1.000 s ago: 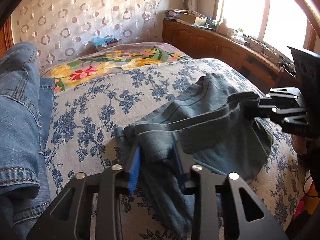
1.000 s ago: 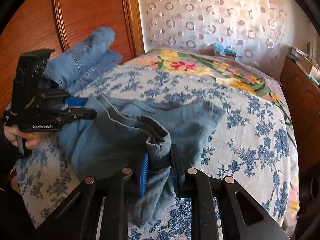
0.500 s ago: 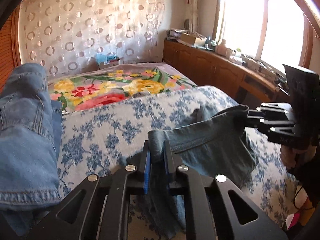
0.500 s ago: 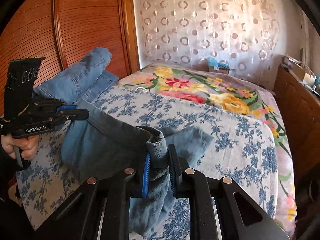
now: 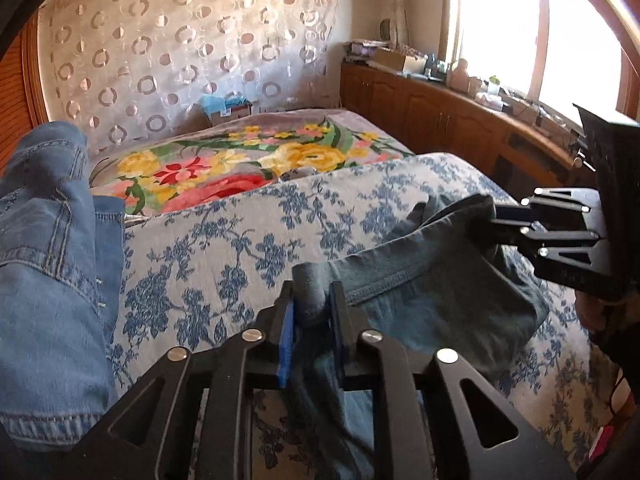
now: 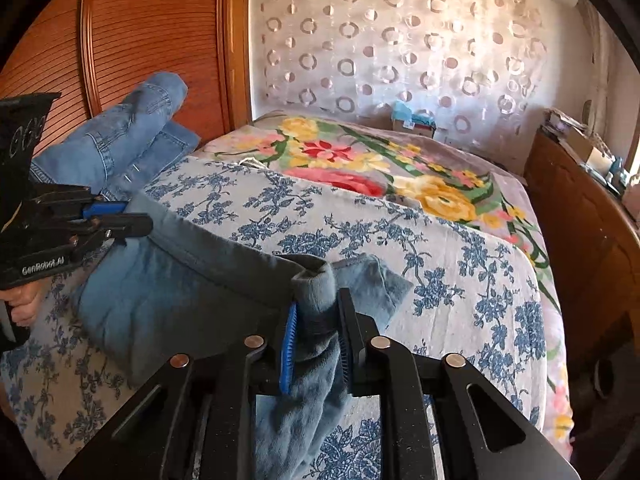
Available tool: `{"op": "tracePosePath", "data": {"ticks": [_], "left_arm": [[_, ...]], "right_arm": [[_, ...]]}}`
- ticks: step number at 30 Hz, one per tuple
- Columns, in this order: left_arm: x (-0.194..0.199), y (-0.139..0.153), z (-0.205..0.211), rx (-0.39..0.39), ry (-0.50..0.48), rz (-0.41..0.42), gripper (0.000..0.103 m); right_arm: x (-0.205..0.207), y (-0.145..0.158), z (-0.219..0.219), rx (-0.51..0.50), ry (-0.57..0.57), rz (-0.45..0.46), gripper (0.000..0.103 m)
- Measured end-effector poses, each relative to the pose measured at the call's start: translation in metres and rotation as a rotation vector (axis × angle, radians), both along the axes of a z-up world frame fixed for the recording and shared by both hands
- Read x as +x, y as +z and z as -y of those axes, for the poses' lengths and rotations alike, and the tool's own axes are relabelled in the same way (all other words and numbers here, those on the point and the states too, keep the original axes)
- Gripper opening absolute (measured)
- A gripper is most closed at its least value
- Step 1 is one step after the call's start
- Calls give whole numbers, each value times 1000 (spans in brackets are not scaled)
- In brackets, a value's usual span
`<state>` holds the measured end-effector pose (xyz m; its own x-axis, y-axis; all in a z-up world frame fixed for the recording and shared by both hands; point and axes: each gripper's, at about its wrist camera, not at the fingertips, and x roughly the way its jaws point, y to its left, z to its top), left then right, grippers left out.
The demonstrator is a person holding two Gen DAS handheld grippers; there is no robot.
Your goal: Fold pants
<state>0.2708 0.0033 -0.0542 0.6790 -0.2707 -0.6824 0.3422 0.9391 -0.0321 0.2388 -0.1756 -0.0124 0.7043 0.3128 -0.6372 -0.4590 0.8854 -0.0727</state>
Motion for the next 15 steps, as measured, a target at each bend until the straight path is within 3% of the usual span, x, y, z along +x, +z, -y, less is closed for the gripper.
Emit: {"op": "tracePosePath", "data": {"ticks": [4,7,15], "left_arm": [[-5,-1,0,23,11,-4,31],[-11,1,-3,3,1,-5,48],[-37,-2,5,17,-39,-23,50]], "right_arm": [[-6,7,3,16,-32,6,32],[-14,10,9,36,-49,14,39],[-50,5,24,71,-59,-16,49]]}}
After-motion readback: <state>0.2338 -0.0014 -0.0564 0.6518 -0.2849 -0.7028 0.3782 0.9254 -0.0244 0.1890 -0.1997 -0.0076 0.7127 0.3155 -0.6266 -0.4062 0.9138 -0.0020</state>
